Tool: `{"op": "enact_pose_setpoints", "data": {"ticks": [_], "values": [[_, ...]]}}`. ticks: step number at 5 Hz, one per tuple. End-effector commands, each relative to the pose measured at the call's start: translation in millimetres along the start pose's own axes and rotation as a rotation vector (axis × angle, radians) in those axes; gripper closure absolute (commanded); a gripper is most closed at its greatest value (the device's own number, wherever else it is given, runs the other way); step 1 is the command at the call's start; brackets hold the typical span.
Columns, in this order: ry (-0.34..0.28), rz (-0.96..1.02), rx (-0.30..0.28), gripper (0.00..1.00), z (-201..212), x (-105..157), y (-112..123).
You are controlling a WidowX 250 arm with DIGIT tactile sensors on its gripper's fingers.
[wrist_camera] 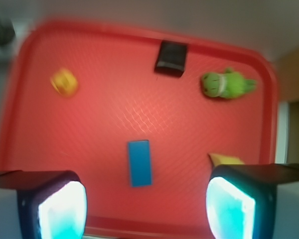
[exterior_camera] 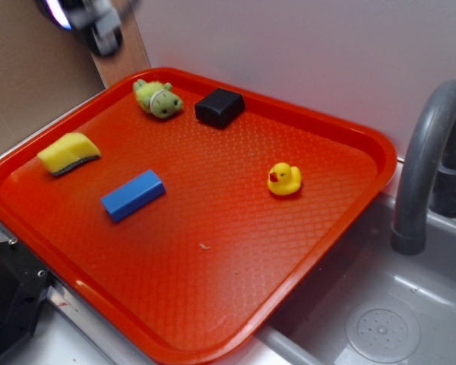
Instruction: Grab the blue block.
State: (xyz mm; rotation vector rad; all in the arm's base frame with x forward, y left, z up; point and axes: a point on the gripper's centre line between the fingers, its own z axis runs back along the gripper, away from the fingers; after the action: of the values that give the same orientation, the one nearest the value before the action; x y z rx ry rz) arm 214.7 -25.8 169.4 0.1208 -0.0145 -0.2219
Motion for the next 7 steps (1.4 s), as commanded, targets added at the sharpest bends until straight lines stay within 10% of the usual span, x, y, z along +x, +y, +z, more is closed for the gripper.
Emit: {"op": "enact_pose_setpoints", "data": {"ticks": [1,5,6,7], "values": [[0.057,-0.033,0.019,0.0,-90,13,3],[0.108,-0.117,-0.039,0.0,-130,-25,-28],[0.119,-0.096,-0.023,0.55,-139,-22,-21],[0.135,-0.08,-0.012,0.41,-143,-22,-14]]}}
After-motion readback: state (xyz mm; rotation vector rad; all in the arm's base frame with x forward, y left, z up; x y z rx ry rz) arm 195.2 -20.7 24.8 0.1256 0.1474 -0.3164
